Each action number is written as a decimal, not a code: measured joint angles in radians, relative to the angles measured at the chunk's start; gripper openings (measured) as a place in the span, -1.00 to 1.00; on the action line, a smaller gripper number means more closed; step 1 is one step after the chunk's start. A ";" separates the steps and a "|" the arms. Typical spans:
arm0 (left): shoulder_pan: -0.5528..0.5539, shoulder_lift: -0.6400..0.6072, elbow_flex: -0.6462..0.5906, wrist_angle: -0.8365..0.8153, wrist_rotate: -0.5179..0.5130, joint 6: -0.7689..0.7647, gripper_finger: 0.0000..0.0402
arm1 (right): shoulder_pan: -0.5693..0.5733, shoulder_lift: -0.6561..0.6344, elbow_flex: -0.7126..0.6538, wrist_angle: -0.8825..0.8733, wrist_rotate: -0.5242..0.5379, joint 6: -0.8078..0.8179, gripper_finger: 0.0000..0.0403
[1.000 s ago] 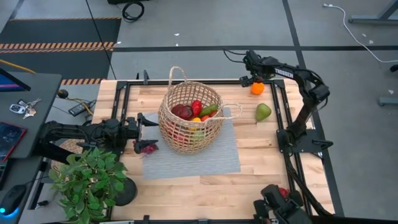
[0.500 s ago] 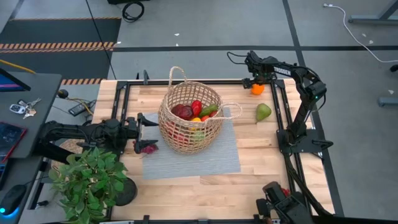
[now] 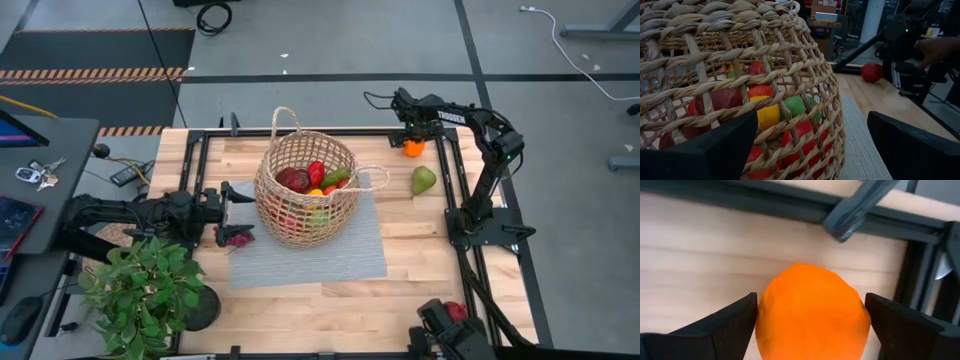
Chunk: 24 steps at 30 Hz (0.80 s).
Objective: Build produce basket
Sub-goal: Put the orange into the brown basket
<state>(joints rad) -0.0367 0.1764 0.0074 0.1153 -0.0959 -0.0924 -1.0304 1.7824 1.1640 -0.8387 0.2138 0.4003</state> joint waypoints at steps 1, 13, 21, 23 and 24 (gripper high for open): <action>0.000 0.000 0.000 0.000 0.000 0.000 0.93 | 0.003 0.000 -0.002 0.000 -0.008 -0.003 0.84; 0.000 0.000 0.000 0.000 0.000 0.000 0.93 | 0.006 -0.001 -0.009 -0.012 -0.134 -0.115 0.66; 0.000 0.000 0.000 0.000 0.000 0.000 0.93 | 0.011 -0.016 0.032 -0.036 -0.233 -0.166 0.49; 0.000 0.000 0.000 0.000 0.000 0.000 0.93 | 0.016 -0.043 0.048 -0.034 -0.266 -0.168 0.48; 0.000 0.000 0.000 0.000 0.000 0.000 0.93 | 0.020 -0.059 0.055 -0.033 -0.281 -0.170 0.48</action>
<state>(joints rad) -0.0365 0.1767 0.0074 0.1154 -0.0963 -0.0926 -1.0104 1.7235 1.2195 -0.8719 -0.0671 0.2301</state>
